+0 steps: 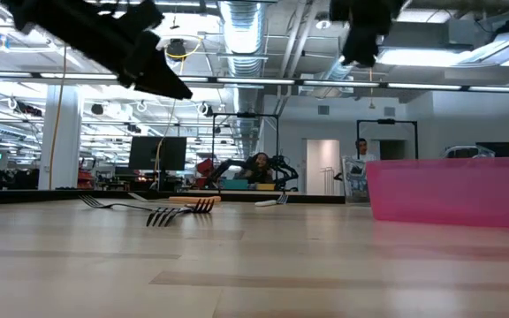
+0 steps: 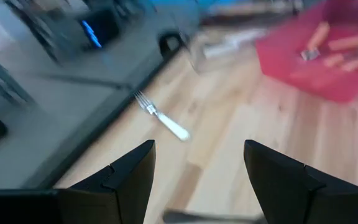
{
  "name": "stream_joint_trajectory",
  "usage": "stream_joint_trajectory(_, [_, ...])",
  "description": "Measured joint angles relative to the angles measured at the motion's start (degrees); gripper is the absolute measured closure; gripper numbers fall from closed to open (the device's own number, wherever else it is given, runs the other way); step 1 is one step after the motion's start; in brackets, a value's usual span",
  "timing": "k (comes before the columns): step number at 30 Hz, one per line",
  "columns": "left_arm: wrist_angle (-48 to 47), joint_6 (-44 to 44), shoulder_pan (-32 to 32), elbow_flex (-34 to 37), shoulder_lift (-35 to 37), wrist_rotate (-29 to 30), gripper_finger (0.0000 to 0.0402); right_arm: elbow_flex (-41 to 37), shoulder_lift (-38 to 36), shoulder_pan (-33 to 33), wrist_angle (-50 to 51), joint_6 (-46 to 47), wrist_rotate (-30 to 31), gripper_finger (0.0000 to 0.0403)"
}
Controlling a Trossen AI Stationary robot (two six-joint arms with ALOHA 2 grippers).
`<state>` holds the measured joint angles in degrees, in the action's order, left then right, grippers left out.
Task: Sort silverware by color (type)
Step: Put the black fork into the yellow bin
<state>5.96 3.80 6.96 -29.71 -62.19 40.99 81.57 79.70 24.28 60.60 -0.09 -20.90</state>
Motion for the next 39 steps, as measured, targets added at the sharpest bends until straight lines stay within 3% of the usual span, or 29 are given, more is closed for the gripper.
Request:
stream_joint_trajectory(5, [-19.43,0.77,-8.75,-8.72,0.00,-14.63,0.0168,4.94,-0.04,-6.83,-1.44,-7.25,0.21,0.0261])
stream_joint_trajectory(13, [-30.58,-7.39,-16.03,-10.16,-0.45,-23.34,0.0168,5.54,0.13,-18.93,-4.24,-10.83,5.37,0.0261])
stream_joint_trajectory(18, [-23.38,-12.37,-16.06,-6.26,-0.46,-28.75,0.0168,5.54,0.15,-24.20,-4.38,-9.52,6.81,0.0261])
stream_joint_trajectory(22, [-17.81,-15.67,-17.01,-1.07,-0.78,-29.29,0.0168,5.54,0.17,-27.16,-4.34,-7.36,9.68,0.0261])
stream_joint_trajectory(39, [-14.04,-17.69,-18.34,8.37,-0.76,-32.41,0.0168,4.95,0.17,-31.02,-4.28,-2.94,13.33,0.0261])
